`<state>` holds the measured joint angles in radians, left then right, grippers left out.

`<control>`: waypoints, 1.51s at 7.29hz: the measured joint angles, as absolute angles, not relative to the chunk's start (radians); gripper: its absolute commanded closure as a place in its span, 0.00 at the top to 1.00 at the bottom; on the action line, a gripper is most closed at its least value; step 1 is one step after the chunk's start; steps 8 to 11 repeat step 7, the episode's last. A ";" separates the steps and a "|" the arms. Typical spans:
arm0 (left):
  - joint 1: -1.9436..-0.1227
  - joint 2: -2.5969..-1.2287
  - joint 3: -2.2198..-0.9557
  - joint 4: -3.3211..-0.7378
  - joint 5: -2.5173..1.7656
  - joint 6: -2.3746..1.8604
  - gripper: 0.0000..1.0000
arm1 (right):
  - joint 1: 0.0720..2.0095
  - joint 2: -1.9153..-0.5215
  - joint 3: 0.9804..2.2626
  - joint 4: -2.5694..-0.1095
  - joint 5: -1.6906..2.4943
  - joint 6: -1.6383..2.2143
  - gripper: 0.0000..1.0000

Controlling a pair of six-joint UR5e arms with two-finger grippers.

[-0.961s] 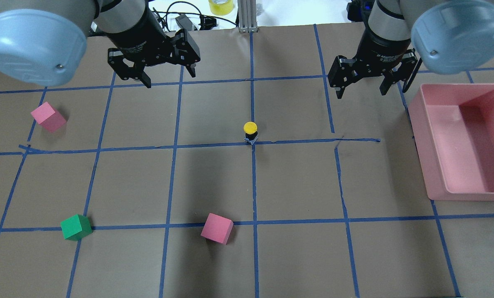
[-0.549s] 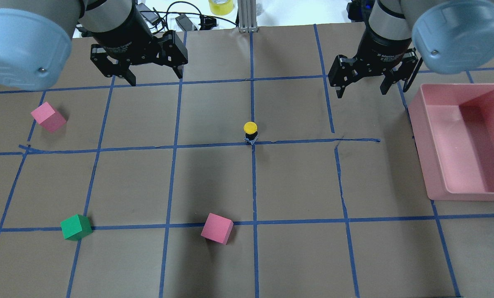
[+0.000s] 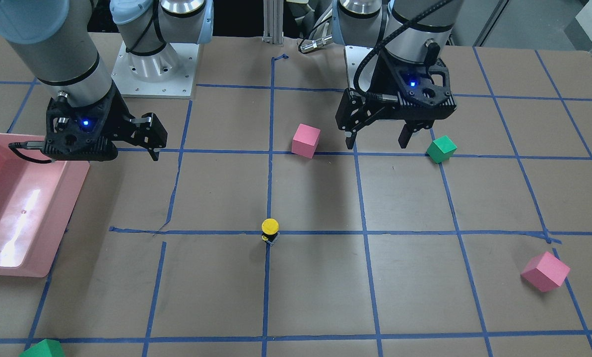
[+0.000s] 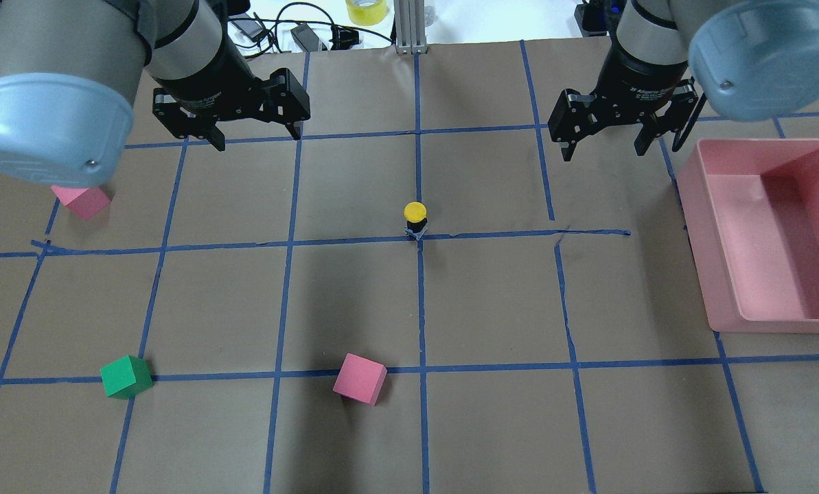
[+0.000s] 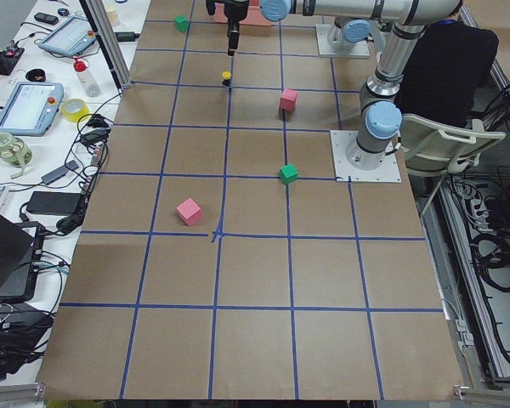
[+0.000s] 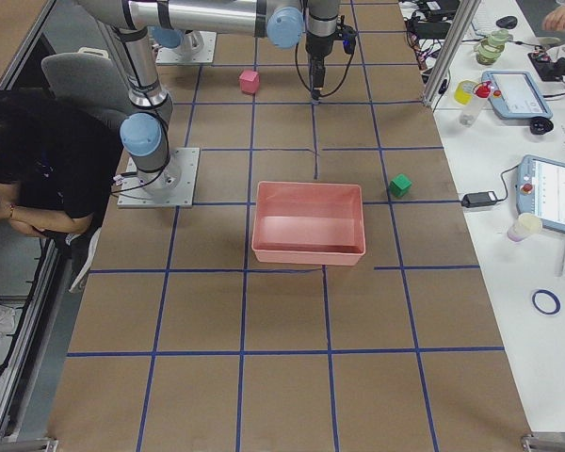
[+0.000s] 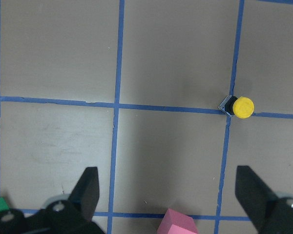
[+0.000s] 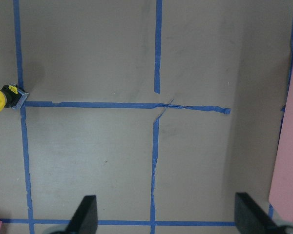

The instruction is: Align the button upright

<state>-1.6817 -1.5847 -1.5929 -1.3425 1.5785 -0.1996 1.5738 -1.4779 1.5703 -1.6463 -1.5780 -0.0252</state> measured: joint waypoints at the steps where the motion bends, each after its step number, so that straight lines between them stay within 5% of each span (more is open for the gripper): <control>1: -1.682 -1.578 -1.603 -1.334 1.621 -0.199 1.00 | 1.572 -1.478 1.570 -1.647 -1.578 -0.026 1.00; 11: -1.683 -1.571 -1.615 -1.324 1.657 -0.155 1.00 | 1.566 -1.470 1.575 -1.672 -1.593 -0.021 1.00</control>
